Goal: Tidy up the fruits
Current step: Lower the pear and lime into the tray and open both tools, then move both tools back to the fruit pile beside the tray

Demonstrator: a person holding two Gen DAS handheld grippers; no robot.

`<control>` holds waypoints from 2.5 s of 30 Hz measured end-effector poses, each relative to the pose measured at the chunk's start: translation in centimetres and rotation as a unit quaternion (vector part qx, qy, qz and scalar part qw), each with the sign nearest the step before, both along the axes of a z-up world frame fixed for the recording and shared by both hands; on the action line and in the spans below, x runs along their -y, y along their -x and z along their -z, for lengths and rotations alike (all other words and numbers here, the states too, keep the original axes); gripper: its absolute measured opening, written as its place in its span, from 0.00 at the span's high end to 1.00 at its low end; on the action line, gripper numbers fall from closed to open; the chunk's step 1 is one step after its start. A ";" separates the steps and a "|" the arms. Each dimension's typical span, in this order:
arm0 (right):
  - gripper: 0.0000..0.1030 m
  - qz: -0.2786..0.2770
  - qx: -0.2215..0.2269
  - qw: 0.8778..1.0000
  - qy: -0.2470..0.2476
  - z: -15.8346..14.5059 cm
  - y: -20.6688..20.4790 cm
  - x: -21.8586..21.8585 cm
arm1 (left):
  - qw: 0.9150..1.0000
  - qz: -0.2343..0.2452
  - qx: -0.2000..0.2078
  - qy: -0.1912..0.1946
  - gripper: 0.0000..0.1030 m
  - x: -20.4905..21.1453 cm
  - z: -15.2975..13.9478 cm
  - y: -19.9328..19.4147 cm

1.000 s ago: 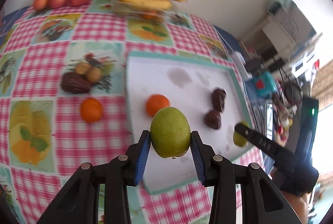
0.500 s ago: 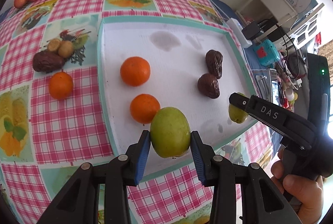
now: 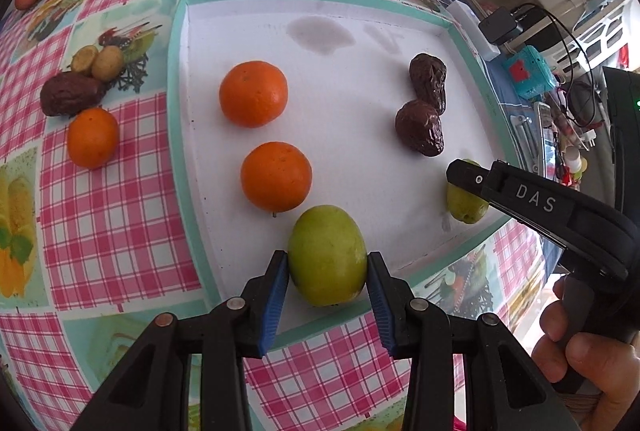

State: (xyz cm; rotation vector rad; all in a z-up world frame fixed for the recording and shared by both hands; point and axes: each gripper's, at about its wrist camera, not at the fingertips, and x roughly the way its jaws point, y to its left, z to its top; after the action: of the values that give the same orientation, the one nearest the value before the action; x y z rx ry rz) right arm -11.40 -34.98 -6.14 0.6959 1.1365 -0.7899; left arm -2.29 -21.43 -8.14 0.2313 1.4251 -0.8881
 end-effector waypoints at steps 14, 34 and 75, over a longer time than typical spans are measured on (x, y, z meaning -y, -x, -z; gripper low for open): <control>0.60 -0.004 -0.002 1.000 0.007 -0.2 -0.6 0.0 | 1.000 0.002 -0.006 0.007 0.51 -0.3 -0.6 -0.5; 0.39 -0.019 0.025 0.999 0.031 -2.0 -1.0 -0.6 | 0.991 -0.130 0.034 0.021 0.40 -6.2 -3.0 -6.0; 0.06 -0.221 0.108 0.963 0.114 -4.3 -10.8 -9.0 | 0.919 -0.345 0.182 -0.063 0.00 -17.9 -5.2 -15.6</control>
State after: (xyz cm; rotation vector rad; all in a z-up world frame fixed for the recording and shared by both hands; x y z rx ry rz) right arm -0.63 -25.94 -1.80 0.3067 0.9365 -0.4414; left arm 13.33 -3.53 -2.93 -0.0219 1.0922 -0.1570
